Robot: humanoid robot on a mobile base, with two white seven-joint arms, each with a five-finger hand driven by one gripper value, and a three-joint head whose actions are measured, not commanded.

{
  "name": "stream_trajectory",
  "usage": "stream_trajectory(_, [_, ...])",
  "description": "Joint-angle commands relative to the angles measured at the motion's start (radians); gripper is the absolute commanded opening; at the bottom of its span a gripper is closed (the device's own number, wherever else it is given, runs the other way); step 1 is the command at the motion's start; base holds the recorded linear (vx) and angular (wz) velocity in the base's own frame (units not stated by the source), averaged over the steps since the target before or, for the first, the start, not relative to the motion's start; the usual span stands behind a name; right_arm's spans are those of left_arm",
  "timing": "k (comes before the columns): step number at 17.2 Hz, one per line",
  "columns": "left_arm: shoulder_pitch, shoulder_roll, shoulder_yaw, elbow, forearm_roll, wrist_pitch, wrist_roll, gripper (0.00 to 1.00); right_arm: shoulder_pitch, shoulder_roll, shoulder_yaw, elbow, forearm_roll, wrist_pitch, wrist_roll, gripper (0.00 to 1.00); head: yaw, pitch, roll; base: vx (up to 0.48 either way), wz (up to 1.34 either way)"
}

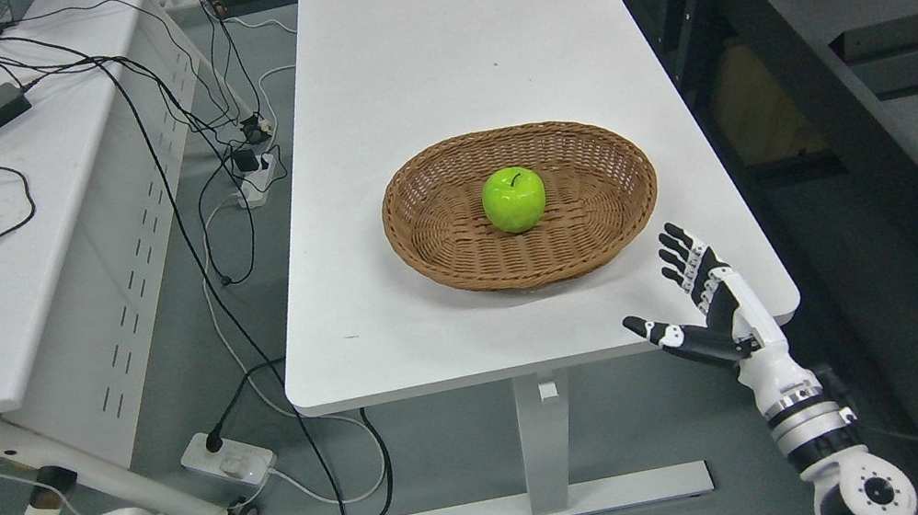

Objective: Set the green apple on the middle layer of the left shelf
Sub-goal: 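Reach the right hand toward the green apple in the wicker basket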

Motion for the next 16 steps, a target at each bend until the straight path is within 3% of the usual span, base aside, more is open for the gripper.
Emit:
stream_trajectory(1, [-0.012,0.018,0.0,0.0,0.0,0.0,0.001,1.0,0.002,-0.023,-0.002,0.0,-0.002,0.0,0.005,1.0,0.0,0.0,0.0,0.0,0.0])
stream_trajectory(5, [-0.012,0.018,0.0,0.0,0.0,0.0,0.001,1.0,-0.002,-0.023,-0.04,0.0,-0.005,-0.013,0.014,1.0,0.0,0.0,0.0,0.0,0.0])
stream_trajectory(7, [-0.012,0.018,0.0,0.0,0.0,0.0,0.001,1.0,-0.012,-0.029,-0.051,-0.002,-0.005,-0.1,0.016,1.0,0.0,0.0,0.0,0.0,0.0])
stream_trajectory(11, [-0.012,0.018,0.0,0.0,0.0,0.0,0.001,1.0,-0.103,-0.285,-0.003,-0.002,0.07,-0.256,0.072,1.0,0.0,0.0,0.0,0.0,0.0])
stream_trajectory(13, [-0.012,0.018,0.0,0.0,0.0,0.0,0.001,1.0,-0.199,-0.44,0.066,0.0,0.173,-0.272,0.12,1.0,0.0,0.0,0.0,0.0,0.0])
stream_trajectory(16, [-0.012,0.018,0.0,0.0,0.0,0.0,0.001,1.0,-0.32,-0.503,0.164,0.0,0.267,-0.214,0.129,1.0,0.0,0.0,0.0,0.001,0.01])
